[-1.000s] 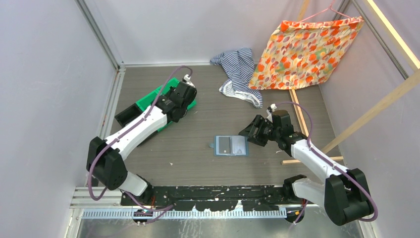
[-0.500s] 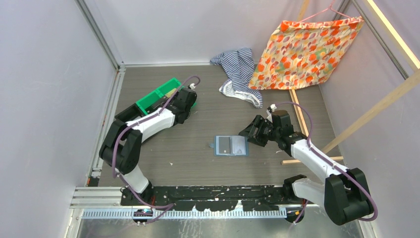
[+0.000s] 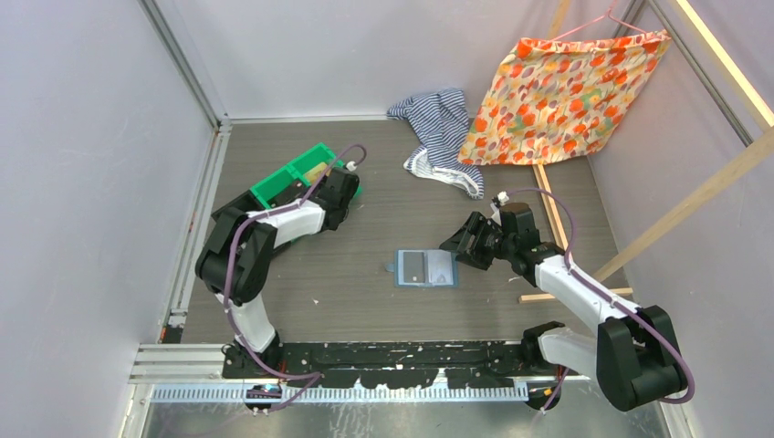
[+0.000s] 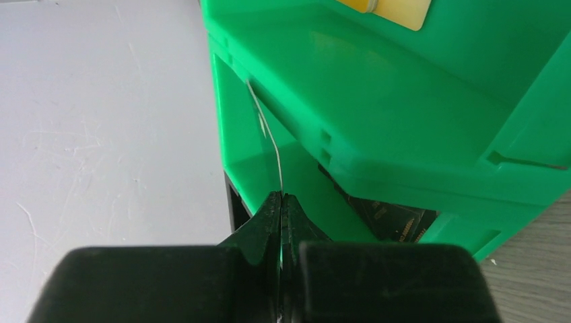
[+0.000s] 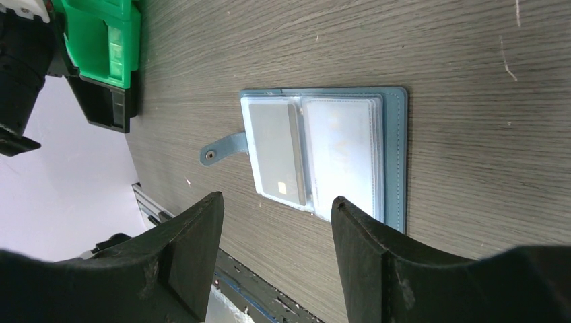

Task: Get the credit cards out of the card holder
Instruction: Place the credit card in the storage box, then remove the credit card from the card holder.

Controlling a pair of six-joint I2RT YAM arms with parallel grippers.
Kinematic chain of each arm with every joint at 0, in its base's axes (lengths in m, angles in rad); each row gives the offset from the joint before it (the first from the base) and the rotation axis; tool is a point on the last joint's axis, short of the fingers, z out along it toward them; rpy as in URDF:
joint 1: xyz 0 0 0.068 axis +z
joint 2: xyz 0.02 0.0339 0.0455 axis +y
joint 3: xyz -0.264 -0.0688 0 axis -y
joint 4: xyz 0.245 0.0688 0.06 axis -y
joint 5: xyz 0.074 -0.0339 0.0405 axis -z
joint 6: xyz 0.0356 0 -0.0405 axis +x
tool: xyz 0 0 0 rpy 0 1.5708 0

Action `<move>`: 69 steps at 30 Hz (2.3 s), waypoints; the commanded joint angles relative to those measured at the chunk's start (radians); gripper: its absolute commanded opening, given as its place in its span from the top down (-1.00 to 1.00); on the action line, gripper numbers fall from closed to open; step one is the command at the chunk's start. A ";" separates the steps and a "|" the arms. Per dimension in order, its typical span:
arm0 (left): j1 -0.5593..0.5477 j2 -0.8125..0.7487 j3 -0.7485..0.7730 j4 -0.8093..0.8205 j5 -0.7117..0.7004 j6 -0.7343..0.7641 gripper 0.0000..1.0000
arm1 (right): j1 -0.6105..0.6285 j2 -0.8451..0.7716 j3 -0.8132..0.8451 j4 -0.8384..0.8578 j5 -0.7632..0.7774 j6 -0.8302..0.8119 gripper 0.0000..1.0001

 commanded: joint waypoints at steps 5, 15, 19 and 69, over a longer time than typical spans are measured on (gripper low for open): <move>0.025 0.063 0.061 -0.090 0.043 -0.083 0.99 | 0.002 -0.006 -0.002 0.046 0.005 0.007 -0.29; 0.028 0.049 0.129 -0.296 0.100 -0.172 0.47 | 0.001 -0.011 -0.001 0.043 0.005 0.009 -0.29; 0.023 0.017 0.160 -0.379 0.123 -0.214 0.33 | 0.000 -0.008 0.005 0.043 0.005 0.011 -0.29; -0.291 -0.056 0.040 -0.087 1.127 -1.477 0.36 | 0.172 0.150 0.109 -0.094 0.240 -0.064 0.23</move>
